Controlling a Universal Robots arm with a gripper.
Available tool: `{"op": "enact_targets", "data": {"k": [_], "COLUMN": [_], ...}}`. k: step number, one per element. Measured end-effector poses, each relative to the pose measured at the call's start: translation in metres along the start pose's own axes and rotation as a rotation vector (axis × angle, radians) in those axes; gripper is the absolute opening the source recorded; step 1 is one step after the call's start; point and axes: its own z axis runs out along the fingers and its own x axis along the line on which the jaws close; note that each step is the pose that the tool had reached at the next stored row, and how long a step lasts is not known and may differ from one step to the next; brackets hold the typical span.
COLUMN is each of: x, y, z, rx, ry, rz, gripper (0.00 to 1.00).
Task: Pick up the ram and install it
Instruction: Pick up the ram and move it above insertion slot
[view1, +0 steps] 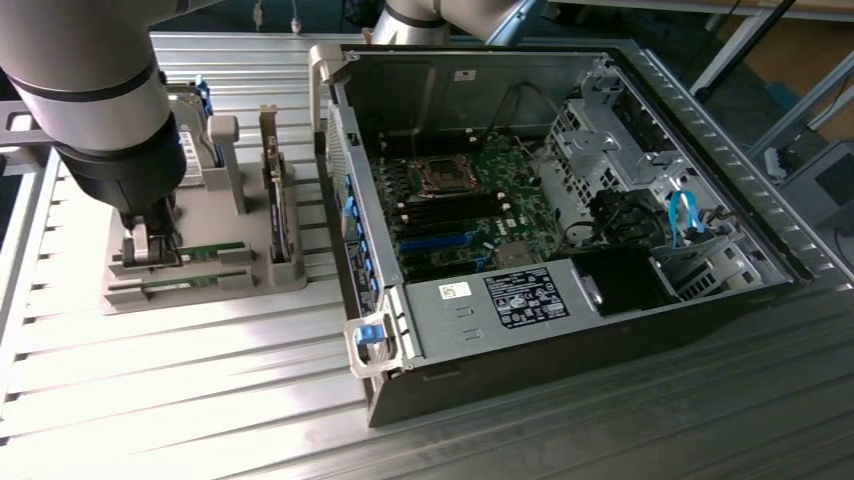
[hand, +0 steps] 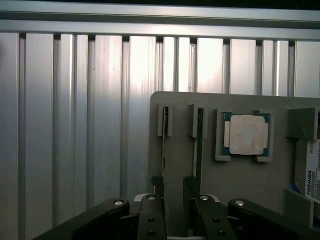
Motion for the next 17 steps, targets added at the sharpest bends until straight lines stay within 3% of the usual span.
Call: {"op": "enact_targets", "data": {"k": [9,17], "x": [0.0021,0.0023], "y": [0.0001,-0.0003], "z": [0.0001,0.0081], "rx": [0.0000,0.0001], "ry": [-0.0002,-0.0002], "rz": [0.000,0.000], "gripper": [0.30,0.30]}}
